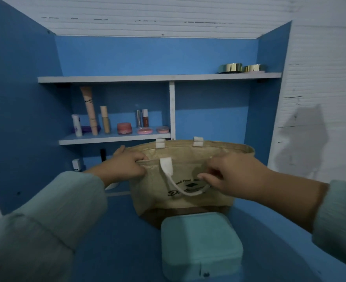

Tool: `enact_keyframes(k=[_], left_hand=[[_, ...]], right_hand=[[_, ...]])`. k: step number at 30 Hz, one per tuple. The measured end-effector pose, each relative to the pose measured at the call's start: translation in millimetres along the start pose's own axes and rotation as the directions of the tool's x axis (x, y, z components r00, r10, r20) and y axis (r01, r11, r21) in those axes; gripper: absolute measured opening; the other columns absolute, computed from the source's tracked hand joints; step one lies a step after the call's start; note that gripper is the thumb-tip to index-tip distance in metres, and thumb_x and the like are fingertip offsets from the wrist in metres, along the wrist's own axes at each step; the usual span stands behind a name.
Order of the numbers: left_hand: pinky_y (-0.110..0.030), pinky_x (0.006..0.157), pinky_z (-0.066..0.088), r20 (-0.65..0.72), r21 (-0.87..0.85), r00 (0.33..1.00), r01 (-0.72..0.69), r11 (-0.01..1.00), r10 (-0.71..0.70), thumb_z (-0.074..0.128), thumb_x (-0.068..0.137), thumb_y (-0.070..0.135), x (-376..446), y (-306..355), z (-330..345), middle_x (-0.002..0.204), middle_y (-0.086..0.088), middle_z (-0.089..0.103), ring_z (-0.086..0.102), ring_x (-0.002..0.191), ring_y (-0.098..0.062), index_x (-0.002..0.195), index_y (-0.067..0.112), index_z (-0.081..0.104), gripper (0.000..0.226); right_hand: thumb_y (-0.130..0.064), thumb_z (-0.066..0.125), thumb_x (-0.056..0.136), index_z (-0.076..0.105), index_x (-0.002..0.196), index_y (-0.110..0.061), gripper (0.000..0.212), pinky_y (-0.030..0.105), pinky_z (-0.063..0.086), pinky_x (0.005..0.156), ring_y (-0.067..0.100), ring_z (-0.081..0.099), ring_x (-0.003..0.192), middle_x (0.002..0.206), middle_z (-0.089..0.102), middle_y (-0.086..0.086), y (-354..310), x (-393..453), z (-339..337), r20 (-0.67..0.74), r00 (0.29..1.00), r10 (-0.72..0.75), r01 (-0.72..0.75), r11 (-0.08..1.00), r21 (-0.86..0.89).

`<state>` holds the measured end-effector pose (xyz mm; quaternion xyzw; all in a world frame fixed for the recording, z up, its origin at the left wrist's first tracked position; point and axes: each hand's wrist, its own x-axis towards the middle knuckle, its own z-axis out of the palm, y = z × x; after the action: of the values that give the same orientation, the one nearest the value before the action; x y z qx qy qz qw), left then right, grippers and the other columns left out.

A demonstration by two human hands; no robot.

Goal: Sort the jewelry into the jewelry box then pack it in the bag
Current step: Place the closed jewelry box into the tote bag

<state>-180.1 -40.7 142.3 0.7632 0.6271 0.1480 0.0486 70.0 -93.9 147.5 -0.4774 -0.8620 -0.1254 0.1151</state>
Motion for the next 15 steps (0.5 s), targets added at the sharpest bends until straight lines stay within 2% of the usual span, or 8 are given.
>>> enact_keyframes(k=[3,6,8,10,12,13,14,15], left_hand=[[-0.03,0.114,-0.003,-0.007,-0.023,1.0,0.007,1.0,-0.008,0.055,0.089,0.026,-6,3,4,0.107,0.002,0.055,0.036,0.125,-0.02,0.099,0.02,0.06,0.013],[-0.036,0.116,-0.004,-0.019,-0.024,1.0,-0.016,1.0,0.015,0.059,0.085,0.044,-9,1,12,0.098,0.006,0.054,0.039,0.124,-0.019,0.077,0.03,0.054,0.017],[-0.037,0.117,-0.004,-0.067,-0.032,0.997,-0.024,0.999,0.022,0.056,0.085,0.049,-11,0,17,0.1,0.006,0.055,0.035,0.129,-0.022,0.074,0.032,0.052,0.021],[-0.034,0.116,-0.005,-0.109,-0.006,0.994,-0.032,0.999,0.031,0.052,0.087,0.049,-15,2,21,0.102,0.003,0.058,0.032,0.131,-0.021,0.076,0.033,0.053,0.02],[-0.033,0.116,-0.007,-0.122,0.016,0.991,-0.057,0.998,0.059,0.051,0.089,0.048,-20,5,24,0.102,0.002,0.06,0.034,0.13,-0.02,0.075,0.035,0.053,0.018],[-0.035,0.116,-0.007,-0.124,0.019,0.989,-0.072,0.997,0.074,0.052,0.088,0.048,-22,4,26,0.098,0.003,0.059,0.036,0.129,-0.02,0.071,0.037,0.052,0.02],[-0.036,0.116,-0.007,-0.125,0.015,0.989,-0.078,0.997,0.08,0.053,0.087,0.048,-23,3,28,0.095,0.004,0.057,0.036,0.129,-0.02,0.068,0.038,0.051,0.022],[-0.037,0.116,-0.008,-0.135,0.002,0.988,-0.079,0.997,0.079,0.054,0.087,0.049,-25,2,30,0.093,0.005,0.056,0.033,0.132,-0.02,0.066,0.039,0.052,0.023]], right_hand=[[-0.049,0.044,0.092,0.045,0.064,-0.024,0.037,0.021,0.027,0.049,0.009,0.04,0.059,0.065,0.041,-0.008,-4,-17,7,0.207,0.959,0.193,-0.201,0.979,0.016],[-0.048,0.047,0.092,0.052,0.082,-0.02,0.03,0.016,0.021,0.048,0.017,0.048,0.077,0.078,0.042,-0.007,-7,-33,19,0.407,0.861,0.306,-0.357,0.933,0.054],[-0.054,0.046,0.09,0.045,0.074,-0.023,0.034,0.015,0.031,0.049,0.017,0.051,0.068,0.073,0.049,0.001,-9,-42,29,0.536,0.76,0.367,-0.473,0.879,0.069],[-0.061,0.047,0.086,0.05,0.076,-0.02,0.042,0.023,0.043,0.056,0.021,0.054,0.063,0.069,0.053,0.007,-11,-48,40,0.618,0.677,0.401,-0.602,0.784,0.152],[-0.06,0.048,0.086,0.051,0.091,-0.02,0.04,0.029,0.047,0.065,0.023,0.053,0.069,0.083,0.054,0.009,-15,-54,50,0.645,0.649,0.404,-0.677,0.693,0.247],[-0.059,0.05,0.086,0.05,0.112,-0.017,0.049,0.03,0.047,0.069,0.024,0.054,0.078,0.098,0.055,0.011,-16,-55,56,0.648,0.641,0.412,-0.702,0.656,0.276],[-0.058,0.052,0.085,0.041,0.131,-0.012,0.066,0.031,0.048,0.074,0.026,0.055,0.09,0.117,0.052,0.014,-19,-57,61,0.65,0.627,0.43,-0.731,0.612,0.301],[-0.059,0.054,0.083,0.029,0.141,-0.009,0.08,0.032,0.049,0.077,0.029,0.056,0.1,0.131,0.046,0.015,-21,-57,66,0.659,0.605,0.447,-0.763,0.561,0.32]])
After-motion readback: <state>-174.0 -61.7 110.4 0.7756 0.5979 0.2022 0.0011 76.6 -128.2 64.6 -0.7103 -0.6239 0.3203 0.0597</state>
